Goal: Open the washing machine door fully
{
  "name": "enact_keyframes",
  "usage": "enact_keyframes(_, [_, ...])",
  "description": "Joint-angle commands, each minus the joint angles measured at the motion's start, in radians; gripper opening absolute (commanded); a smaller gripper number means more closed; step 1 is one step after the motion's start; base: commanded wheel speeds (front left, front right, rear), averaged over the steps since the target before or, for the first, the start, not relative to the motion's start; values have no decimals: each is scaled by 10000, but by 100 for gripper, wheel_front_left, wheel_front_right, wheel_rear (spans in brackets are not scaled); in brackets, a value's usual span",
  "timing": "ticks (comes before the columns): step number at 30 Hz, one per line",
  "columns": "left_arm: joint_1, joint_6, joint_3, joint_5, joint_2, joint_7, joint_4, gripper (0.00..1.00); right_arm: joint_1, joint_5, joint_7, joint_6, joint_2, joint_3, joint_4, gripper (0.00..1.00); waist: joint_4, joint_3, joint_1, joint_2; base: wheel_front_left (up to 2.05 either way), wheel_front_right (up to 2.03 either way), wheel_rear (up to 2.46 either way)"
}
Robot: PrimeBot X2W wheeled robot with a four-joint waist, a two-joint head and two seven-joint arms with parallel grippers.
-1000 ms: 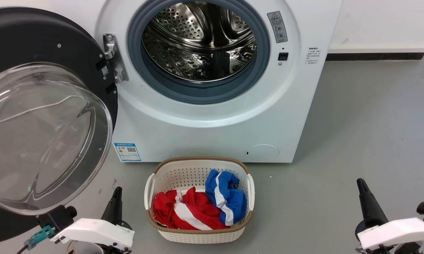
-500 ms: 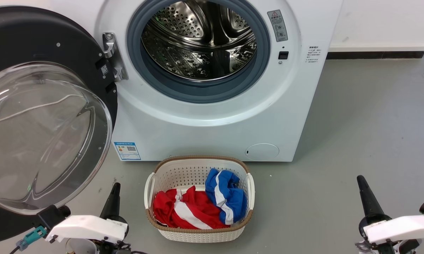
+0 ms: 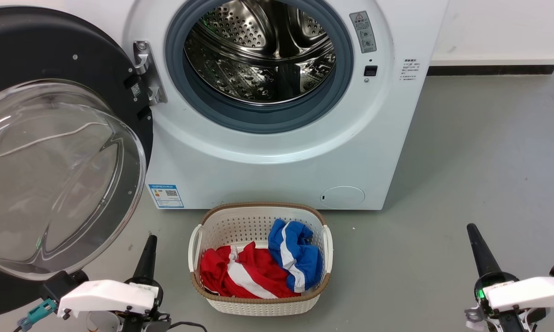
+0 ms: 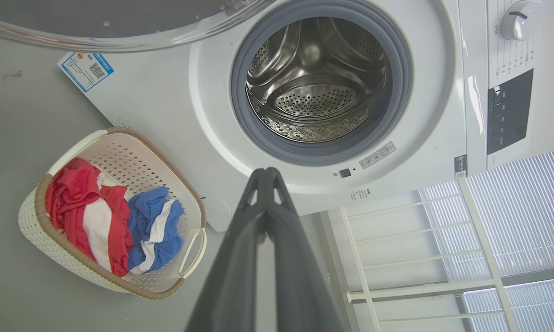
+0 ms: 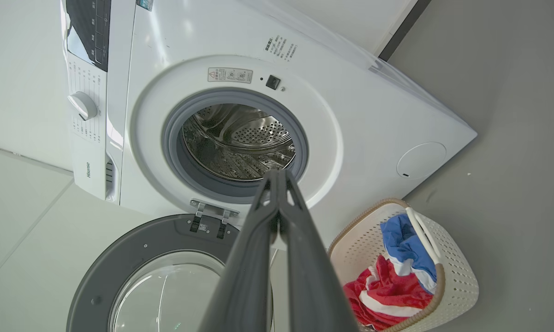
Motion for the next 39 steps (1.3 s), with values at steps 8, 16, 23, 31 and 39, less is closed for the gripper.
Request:
enact_keyframes(8, [-314,-221,330,-818,-134,256,-64,0,-383,1009,136,1,7,-51,64,0,4,30,0,-1,0,0,0])
enact_keyframes(16, [-311,-338,514,-1350,-220,424,-54,0,-464,1660,231,1,8,-72,160,0,8,53,0,-1,0,0,0])
enact_keyframes(23, [-351,-439,689,-1841,-319,577,-45,0,-559,2272,306,1,9,-93,243,0,11,76,-1,-1,0,0,0])
enact_keyframes(31, [-393,-552,863,-2370,-440,740,-33,0,-627,2923,384,1,10,-116,332,0,15,103,-1,-1,0,0,0])
enact_keyframes(39, [-422,-668,1052,-2874,-525,900,-22,0,-723,3544,456,1,11,-137,422,0,19,130,-1,-1,0,0,0])
